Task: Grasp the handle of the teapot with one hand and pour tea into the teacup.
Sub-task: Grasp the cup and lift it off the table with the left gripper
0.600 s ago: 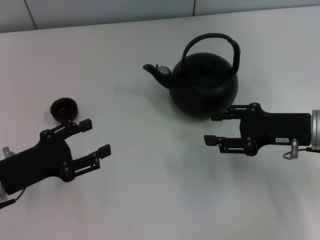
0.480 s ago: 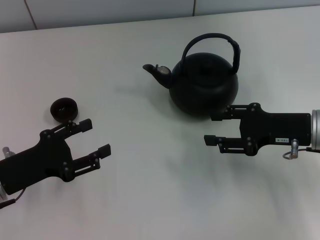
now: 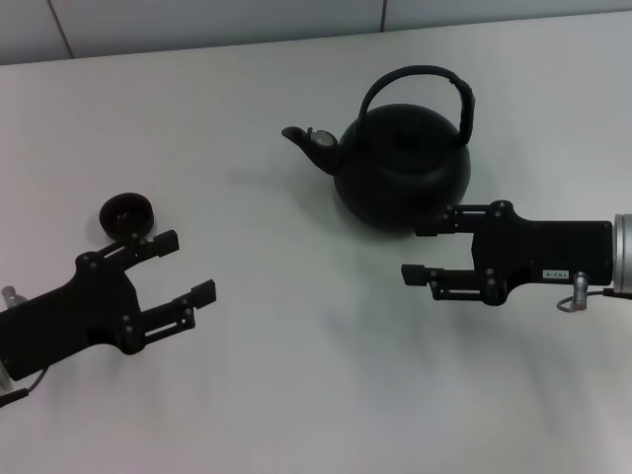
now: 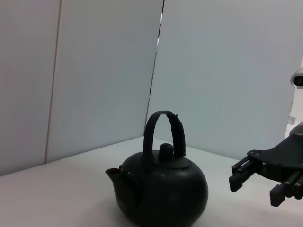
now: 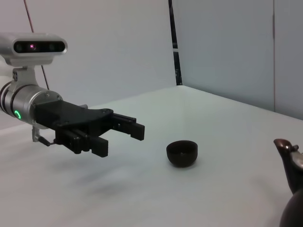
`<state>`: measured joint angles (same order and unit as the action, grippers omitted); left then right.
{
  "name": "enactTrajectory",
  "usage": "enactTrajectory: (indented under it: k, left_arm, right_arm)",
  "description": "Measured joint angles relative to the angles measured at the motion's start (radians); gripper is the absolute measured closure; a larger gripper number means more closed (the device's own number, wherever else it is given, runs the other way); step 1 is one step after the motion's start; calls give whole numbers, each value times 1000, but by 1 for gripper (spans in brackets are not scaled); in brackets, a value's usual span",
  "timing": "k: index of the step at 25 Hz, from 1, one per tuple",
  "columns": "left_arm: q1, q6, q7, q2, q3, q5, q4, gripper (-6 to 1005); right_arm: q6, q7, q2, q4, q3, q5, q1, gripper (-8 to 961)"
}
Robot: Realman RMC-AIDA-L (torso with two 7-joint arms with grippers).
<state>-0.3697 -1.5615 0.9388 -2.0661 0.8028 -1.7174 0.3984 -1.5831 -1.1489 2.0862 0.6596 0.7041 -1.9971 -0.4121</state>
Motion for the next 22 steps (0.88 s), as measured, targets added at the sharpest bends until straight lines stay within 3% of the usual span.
enactTrajectory:
  k: [12, 22]
  left_arm:
    - [12, 1, -89, -7, -151, 24, -36, 199]
    - [39, 123, -335, -8, -228, 267, -224, 198]
  right_arm:
    - [2, 0, 0, 0, -2, 22, -9, 289]
    - [6, 0, 0, 0, -2, 37, -23, 290]
